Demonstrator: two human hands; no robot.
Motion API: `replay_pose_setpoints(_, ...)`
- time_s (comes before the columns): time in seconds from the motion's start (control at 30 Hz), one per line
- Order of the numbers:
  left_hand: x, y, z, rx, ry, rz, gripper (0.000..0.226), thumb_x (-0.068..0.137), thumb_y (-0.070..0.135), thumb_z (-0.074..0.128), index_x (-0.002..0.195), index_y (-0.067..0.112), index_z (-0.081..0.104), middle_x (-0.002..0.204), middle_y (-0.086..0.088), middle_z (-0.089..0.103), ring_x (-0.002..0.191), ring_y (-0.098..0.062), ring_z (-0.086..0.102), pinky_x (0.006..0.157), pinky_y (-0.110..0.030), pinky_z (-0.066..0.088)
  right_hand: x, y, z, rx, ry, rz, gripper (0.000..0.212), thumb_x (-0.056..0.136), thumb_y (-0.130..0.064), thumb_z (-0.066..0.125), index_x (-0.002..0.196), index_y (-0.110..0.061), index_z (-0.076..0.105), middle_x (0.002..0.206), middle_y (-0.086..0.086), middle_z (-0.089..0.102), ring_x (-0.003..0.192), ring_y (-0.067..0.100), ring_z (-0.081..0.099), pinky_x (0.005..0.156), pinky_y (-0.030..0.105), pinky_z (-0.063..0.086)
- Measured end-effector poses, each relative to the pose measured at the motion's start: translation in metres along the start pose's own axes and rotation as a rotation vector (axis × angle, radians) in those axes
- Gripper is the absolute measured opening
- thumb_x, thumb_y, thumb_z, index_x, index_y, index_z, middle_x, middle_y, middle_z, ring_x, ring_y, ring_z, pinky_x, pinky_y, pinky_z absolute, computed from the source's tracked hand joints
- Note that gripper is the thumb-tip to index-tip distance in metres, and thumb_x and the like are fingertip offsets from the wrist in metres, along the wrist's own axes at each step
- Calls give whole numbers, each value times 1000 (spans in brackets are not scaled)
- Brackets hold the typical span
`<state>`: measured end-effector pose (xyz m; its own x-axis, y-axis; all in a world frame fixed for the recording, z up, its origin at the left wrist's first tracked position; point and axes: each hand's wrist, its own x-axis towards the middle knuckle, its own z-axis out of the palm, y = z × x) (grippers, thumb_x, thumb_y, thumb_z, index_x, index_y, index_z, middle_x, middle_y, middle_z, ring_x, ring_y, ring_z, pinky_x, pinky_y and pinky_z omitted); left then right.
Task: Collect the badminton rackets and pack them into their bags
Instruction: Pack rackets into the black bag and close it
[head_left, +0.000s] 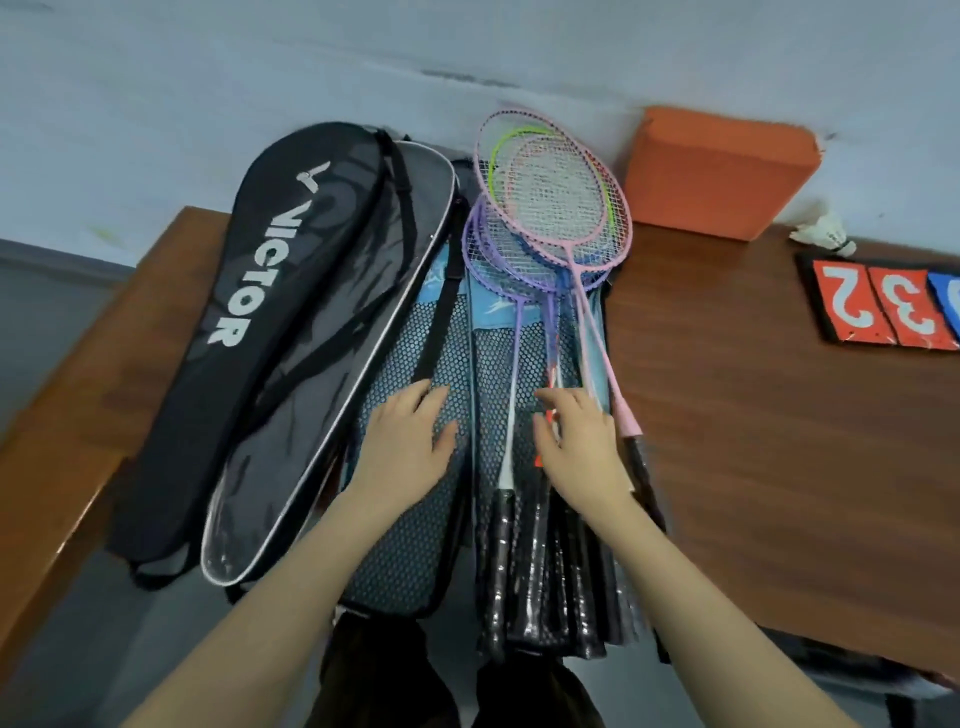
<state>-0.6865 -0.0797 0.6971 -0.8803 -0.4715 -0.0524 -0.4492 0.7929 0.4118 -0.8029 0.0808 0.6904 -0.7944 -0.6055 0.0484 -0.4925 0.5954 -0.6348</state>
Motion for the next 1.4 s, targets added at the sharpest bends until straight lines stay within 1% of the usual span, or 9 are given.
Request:
replay_pose_setpoints(0.3,6,-183,-71,73,-19,-183,46,92,36,50,131,12,46,137,-10,42,126,-31,36,101,-42,31,64,-146,132,111,-131,-46,28,91,-18,54,119,-15,57,97,0,59,90,20,59,87,47,46)
replay_pose_setpoints(0.47,10,-239,-78,93,-147,-237,60,88,51,50,136,17,38,140,-8,35,128,-31,31,104,-42,25,80,-199,187,134,-193,-10,30,90,-21,55,119,-17,57,90,-6,63,87,17,61,88,44,46)
replay_pose_setpoints(0.67,17,-260,-76,38,-121,-143,57,83,43,60,131,15,44,128,-8,46,116,-29,44,95,-38,34,85,-223,219,48,-193,42,33,89,-28,57,122,-24,55,98,-9,65,98,14,57,88,30,27)
replay_pose_setpoints(0.77,22,-265,-81,-125,-114,-130,48,82,31,63,126,14,53,117,-6,55,106,-25,55,85,-33,42,89,-227,226,58,-204,79,36,89,-26,58,125,-26,53,105,-8,64,102,12,56,86,28,22)
replay_pose_setpoints(0.9,18,-267,-89,-470,-80,-251,35,80,13,65,114,20,63,104,2,66,94,-12,62,84,-24,48,94,-231,229,151,-194,143,37,89,-18,58,124,-28,54,108,-7,65,106,12,57,92,29,22)
replay_pose_setpoints(1.03,14,-272,-102,-696,26,-308,35,80,2,63,108,23,67,96,11,68,86,2,62,84,-15,48,94,-233,234,305,-145,201,36,88,-24,61,121,-33,54,98,-13,65,96,4,61,106,42,32)
replay_pose_setpoints(1.17,1,-267,-115,-785,127,-304,35,84,2,60,113,21,65,103,14,67,93,4,61,86,-13,46,97,-253,234,658,-116,297,41,87,-14,62,124,-29,50,97,1,68,89,12,65,91,38,51)
replay_pose_setpoints(1.27,-5,-262,-123,-782,219,-288,34,86,2,57,113,21,63,102,19,63,95,6,58,84,-8,44,105,-268,233,701,-77,300,39,85,-6,62,118,-25,52,87,13,61,75,19,59,79,38,54)
replay_pose_setpoints(1.4,-10,-257,-131,-770,314,-273,32,87,1,57,114,17,63,103,13,62,96,6,57,82,-6,43,111,-278,222,681,-95,251,38,86,-1,60,121,-14,56,82,1,51,66,10,51,72,31,51)
